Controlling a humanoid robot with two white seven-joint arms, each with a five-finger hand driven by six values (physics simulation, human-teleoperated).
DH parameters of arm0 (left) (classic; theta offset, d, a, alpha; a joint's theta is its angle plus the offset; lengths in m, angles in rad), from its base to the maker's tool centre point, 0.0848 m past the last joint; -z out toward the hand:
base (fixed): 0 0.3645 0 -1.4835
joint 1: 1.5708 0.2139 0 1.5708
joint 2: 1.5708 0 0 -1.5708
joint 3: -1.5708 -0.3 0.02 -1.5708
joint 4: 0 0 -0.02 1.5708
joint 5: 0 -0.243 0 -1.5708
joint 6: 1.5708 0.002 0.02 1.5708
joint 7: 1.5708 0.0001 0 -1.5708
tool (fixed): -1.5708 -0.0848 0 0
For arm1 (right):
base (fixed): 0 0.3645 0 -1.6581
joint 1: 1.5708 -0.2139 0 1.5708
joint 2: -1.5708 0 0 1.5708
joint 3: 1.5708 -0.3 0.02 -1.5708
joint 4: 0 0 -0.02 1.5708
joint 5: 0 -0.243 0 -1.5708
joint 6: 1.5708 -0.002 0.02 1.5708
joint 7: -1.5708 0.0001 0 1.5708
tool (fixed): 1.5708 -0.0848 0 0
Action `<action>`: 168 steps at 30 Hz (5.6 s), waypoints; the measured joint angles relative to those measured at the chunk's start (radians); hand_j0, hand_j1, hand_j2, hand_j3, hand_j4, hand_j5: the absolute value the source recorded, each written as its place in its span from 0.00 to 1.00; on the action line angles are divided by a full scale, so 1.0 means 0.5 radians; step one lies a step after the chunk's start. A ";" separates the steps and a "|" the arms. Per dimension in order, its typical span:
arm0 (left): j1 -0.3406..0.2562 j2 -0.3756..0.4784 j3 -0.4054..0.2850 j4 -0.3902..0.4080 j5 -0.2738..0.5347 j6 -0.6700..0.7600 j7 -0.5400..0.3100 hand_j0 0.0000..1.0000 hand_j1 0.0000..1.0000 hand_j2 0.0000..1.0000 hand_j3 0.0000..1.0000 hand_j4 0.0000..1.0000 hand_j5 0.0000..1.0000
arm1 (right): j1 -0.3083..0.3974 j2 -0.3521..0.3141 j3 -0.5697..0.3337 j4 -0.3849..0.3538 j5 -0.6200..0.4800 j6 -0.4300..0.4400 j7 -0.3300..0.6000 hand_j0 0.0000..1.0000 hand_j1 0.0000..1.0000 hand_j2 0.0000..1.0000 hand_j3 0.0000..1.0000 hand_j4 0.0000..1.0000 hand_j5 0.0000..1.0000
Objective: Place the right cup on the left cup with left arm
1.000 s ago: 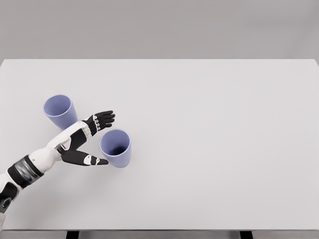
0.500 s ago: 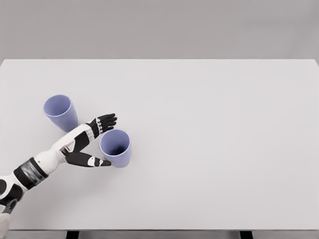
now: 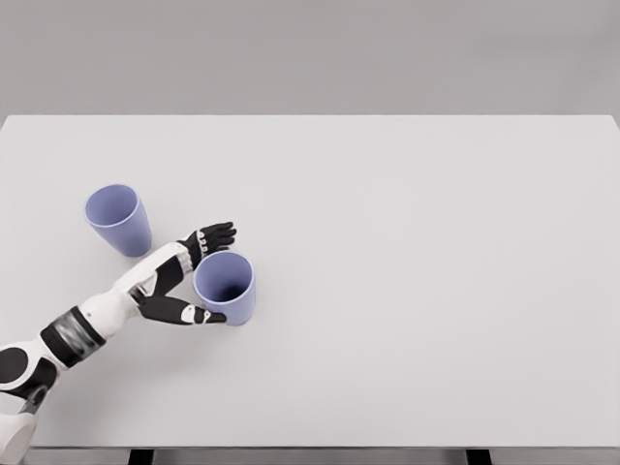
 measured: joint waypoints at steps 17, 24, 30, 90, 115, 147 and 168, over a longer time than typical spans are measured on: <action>0.015 -0.027 -0.004 0.004 -0.024 0.000 0.000 1.00 1.00 1.00 1.00 1.00 1.00 | 0.000 0.000 0.000 0.000 0.000 -0.001 0.000 1.00 1.00 1.00 1.00 1.00 1.00; 0.018 -0.030 -0.010 0.005 -0.028 -0.001 0.000 0.97 0.97 0.97 0.97 0.97 0.97 | 0.000 0.000 0.000 0.000 0.000 0.000 0.000 1.00 1.00 1.00 1.00 1.00 1.00; 0.018 -0.030 -0.013 0.008 -0.028 -0.002 0.000 0.91 0.91 0.91 0.91 0.91 0.91 | 0.000 0.000 0.000 0.000 0.000 0.000 0.000 1.00 1.00 1.00 1.00 1.00 1.00; -0.193 0.279 0.193 -0.254 0.314 0.265 0.028 0.64 0.64 0.64 0.64 0.64 0.64 | 0.000 0.000 0.000 0.000 0.000 0.000 0.000 1.00 1.00 1.00 1.00 1.00 1.00; -0.298 0.395 0.344 -0.180 0.414 0.286 0.027 0.64 0.64 0.64 0.64 0.64 0.64 | 0.000 0.000 0.000 0.000 0.000 0.000 0.000 1.00 1.00 1.00 1.00 1.00 1.00; -0.313 0.491 0.434 0.111 0.459 0.285 0.027 0.64 0.64 0.64 0.64 0.64 0.64 | 0.000 0.000 0.000 0.000 0.000 0.000 0.000 1.00 1.00 1.00 1.00 1.00 1.00; -0.347 0.474 0.418 0.270 0.449 0.283 0.027 0.64 0.64 0.64 0.64 0.64 0.64 | 0.000 0.000 0.000 0.000 0.000 0.000 0.000 1.00 1.00 1.00 1.00 1.00 1.00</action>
